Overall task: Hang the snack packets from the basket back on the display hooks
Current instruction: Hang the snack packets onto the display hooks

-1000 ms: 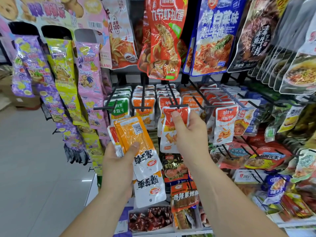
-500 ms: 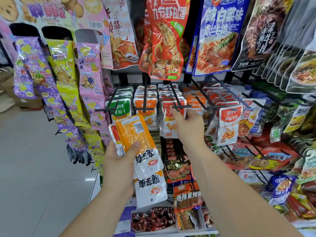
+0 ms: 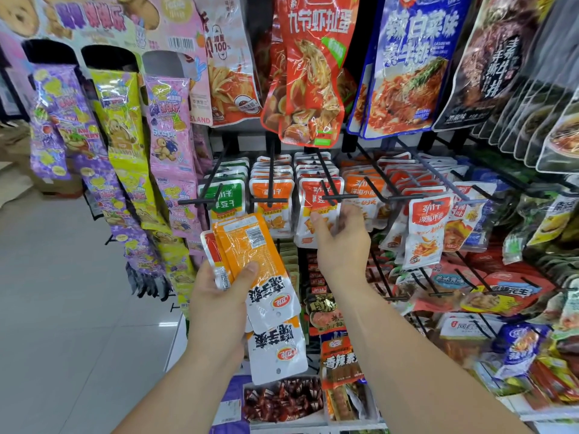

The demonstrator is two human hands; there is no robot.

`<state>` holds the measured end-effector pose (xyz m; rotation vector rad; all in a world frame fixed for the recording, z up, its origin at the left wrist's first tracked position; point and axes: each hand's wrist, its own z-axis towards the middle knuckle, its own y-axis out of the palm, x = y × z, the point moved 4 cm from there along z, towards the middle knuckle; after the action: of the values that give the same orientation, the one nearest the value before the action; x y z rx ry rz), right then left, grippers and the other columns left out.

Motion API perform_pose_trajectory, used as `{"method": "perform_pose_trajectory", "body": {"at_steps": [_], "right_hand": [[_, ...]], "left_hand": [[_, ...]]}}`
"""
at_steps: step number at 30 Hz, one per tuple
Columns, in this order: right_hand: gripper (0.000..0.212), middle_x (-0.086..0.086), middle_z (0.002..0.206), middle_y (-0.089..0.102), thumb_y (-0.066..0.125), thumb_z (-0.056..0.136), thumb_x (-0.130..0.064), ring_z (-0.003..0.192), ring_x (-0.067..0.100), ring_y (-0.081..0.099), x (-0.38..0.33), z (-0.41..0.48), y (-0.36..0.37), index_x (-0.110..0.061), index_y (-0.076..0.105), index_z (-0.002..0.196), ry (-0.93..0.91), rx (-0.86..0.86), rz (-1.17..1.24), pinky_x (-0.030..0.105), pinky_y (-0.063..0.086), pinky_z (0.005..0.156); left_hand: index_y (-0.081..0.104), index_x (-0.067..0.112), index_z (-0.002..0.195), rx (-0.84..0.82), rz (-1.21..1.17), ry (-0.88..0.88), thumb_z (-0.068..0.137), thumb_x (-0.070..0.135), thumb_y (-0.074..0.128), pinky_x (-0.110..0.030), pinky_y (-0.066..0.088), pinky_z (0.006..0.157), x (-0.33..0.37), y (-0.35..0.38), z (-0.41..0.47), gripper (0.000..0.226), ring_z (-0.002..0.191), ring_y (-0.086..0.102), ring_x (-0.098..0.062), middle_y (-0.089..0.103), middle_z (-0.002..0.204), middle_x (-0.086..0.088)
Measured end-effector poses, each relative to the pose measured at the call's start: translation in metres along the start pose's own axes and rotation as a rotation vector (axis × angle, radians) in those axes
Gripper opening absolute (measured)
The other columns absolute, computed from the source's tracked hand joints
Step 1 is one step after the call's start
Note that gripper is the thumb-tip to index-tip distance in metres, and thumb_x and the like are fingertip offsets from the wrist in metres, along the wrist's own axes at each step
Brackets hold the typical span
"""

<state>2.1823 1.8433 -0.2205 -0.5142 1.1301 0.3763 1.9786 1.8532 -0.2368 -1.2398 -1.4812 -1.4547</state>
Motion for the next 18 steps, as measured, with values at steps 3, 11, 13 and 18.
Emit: {"method": "perform_pose_trajectory", "body": {"at_steps": [3, 11, 13, 18], "right_hand": [[0.031, -0.009, 0.066, 0.042, 0.075, 0.095, -0.027, 0.057, -0.011, 0.048, -0.004, 0.005, -0.002, -0.011, 0.049, 0.095, -0.013, 0.001, -0.059, 0.009, 0.036, 0.052], [0.058, -0.005, 0.128, 0.050, 0.077, 0.089, -0.044, 0.117, 0.014, 0.055, 0.008, -0.027, -0.019, -0.018, 0.052, 0.135, 0.088, 0.057, 0.001, 0.019, 0.047, 0.092], [0.057, -0.007, 0.131, 0.047, 0.075, 0.089, -0.045, 0.114, 0.011, 0.056, 0.003, -0.054, -0.021, -0.024, 0.049, 0.136, 0.064, 0.029, 0.063, 0.031, 0.051, 0.093], [0.035, -0.009, 0.111, 0.072, 0.083, 0.085, -0.041, 0.098, 0.007, 0.069, -0.013, -0.091, -0.002, -0.030, 0.067, 0.114, 0.170, -0.453, 0.193, 0.031, 0.057, 0.087]], "left_hand": [[0.067, 0.027, 0.109, -0.009, 0.005, -0.005, 0.096, 0.013, 0.073, -0.049, 0.064, 0.075, 0.000, 0.000, 0.000, 0.020, 0.098, 0.078, -0.027, 0.080, 0.107, 0.003], [0.067, 0.024, 0.114, -0.052, -0.035, -0.023, 0.096, 0.012, 0.072, -0.041, 0.063, 0.070, -0.001, -0.001, -0.007, 0.022, 0.098, 0.078, -0.025, 0.080, 0.109, 0.001], [0.067, 0.021, 0.115, -0.055, -0.040, -0.021, 0.096, 0.010, 0.072, -0.042, 0.063, 0.072, -0.003, -0.001, -0.009, 0.022, 0.097, 0.078, -0.026, 0.080, 0.108, -0.001], [0.071, 0.020, 0.111, -0.083, -0.006, 0.003, 0.094, 0.006, 0.073, -0.038, 0.061, 0.067, -0.006, 0.006, -0.016, 0.022, 0.092, 0.078, -0.027, 0.081, 0.104, -0.006]]}}
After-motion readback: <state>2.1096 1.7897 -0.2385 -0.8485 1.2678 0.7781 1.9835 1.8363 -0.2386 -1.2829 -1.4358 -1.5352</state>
